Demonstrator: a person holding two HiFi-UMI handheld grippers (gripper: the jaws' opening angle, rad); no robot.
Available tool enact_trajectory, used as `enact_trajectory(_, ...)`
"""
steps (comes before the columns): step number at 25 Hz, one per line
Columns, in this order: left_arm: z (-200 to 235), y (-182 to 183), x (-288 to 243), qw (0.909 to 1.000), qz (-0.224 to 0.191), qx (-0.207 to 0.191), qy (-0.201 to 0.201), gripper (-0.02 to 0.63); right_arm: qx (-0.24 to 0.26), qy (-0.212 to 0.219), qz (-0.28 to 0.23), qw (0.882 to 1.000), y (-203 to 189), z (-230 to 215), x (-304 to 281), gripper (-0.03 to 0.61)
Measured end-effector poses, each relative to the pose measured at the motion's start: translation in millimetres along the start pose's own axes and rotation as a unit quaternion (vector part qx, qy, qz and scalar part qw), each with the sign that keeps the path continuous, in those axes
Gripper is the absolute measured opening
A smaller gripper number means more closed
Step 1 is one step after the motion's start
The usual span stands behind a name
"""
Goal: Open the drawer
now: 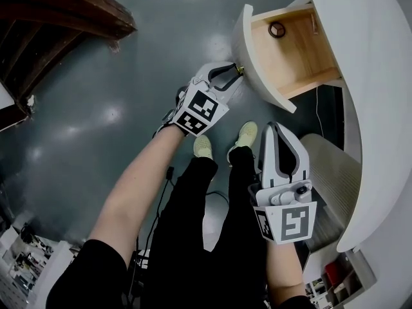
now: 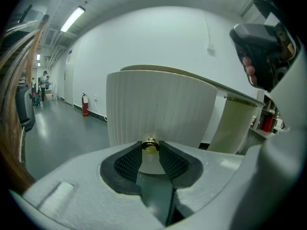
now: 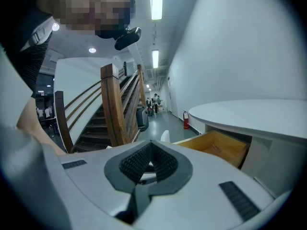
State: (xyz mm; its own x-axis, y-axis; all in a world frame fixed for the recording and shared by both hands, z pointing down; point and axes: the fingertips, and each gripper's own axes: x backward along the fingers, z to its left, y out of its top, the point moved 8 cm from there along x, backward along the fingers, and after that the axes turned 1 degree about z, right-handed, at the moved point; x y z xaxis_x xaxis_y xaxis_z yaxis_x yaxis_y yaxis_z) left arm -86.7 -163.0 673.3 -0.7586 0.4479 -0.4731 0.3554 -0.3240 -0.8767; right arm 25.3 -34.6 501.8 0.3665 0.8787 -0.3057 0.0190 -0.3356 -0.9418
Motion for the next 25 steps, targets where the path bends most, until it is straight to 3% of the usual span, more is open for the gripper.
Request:
enact_trajectory(10,-6,54,46,0.9996,-0.024,0.016,-0.002,0.096,0.007,-0.002,-0.004,1.0,36,4,10,0.015)
enact_trajectory(20,-29,164,125,0.9976,-0.064,0.021,0.017,0.014,0.011,0.008,-0.019,1.0,110,0,38,0.015)
enact_trajectory(25,-54,221,162,0.9968,-0.075,0.018,0.021,0.009,0.018,0.014,-0.026,0.999,152,1,57,0.015)
